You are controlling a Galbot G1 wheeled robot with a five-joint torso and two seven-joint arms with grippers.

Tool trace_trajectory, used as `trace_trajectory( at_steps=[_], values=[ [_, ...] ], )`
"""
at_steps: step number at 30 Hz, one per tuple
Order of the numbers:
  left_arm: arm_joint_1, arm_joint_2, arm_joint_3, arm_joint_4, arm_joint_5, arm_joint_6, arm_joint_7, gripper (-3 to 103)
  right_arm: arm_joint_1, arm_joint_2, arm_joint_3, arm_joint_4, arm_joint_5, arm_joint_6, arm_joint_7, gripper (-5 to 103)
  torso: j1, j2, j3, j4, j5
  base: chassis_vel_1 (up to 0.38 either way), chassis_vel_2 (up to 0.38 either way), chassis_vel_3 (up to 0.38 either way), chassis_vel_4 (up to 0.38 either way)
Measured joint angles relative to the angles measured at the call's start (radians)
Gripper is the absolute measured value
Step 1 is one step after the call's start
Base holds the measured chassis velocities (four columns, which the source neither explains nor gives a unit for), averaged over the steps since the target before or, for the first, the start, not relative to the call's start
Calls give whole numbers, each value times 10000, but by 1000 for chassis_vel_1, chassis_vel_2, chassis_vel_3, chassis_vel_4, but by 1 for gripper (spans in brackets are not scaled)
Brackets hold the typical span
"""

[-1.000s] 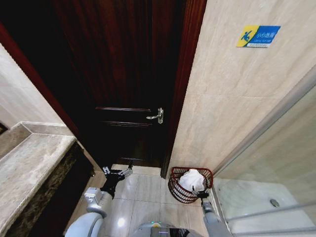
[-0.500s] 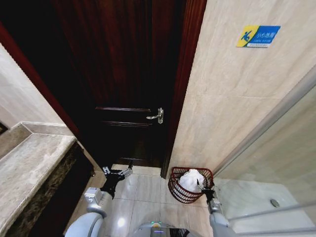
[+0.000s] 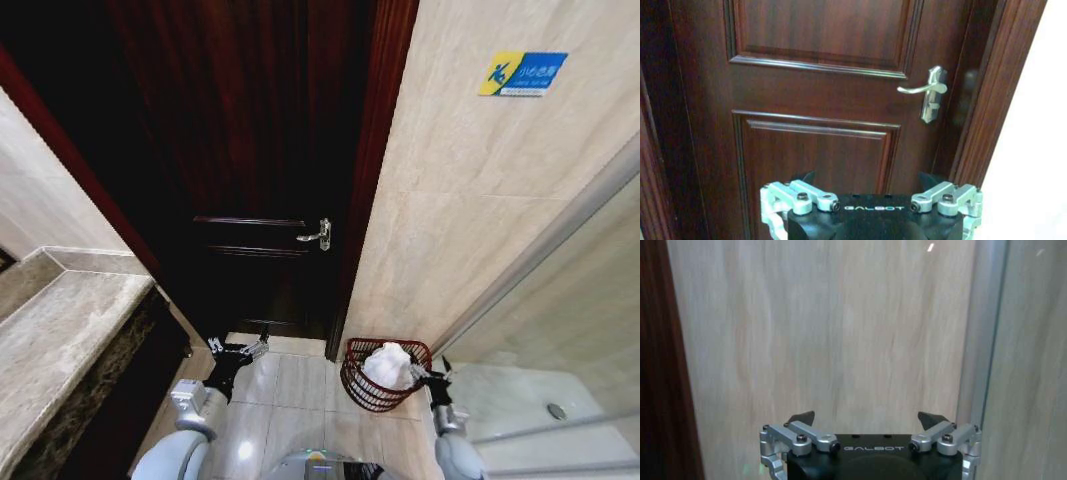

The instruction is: Discard the used towel into the hamper.

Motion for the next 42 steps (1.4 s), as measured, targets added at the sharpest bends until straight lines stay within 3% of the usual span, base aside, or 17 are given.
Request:
trace_trajectory(
  at_steps=[3, 8, 17, 38, 42],
  values=[
    [0, 0, 1, 0, 0, 0, 0, 100, -906, -6, 290, 2160, 403, -326, 403, 100, 0, 0, 0, 0, 2, 0, 0, 0, 0],
    [0, 0, 0, 0, 0, 0, 0, 100, -2115, -86, 674, 4357, 738, -657, 567, 100, 0, 1, 1, -3, 0, 0, 0, 0, 0],
    [0, 0, 0, 0, 0, 0, 0, 100, -2759, -414, 779, 6886, 732, -1474, 685, 100, 1, 0, 1, 1, 0, 0, 0, 0, 0],
    [0, 0, 0, 0, 0, 0, 1, 100, -3264, -41, 848, 8995, 951, -1968, 1452, 100, 0, -1, 1, -1, -1, 0, 0, 0, 0],
    [1, 0, -1, 0, 0, 0, 0, 100, -3141, 31, 1102, 8737, 646, -1563, 1529, 100, 1, -2, 1, 1, 5, 0, 0, 0, 0]
  ],
)
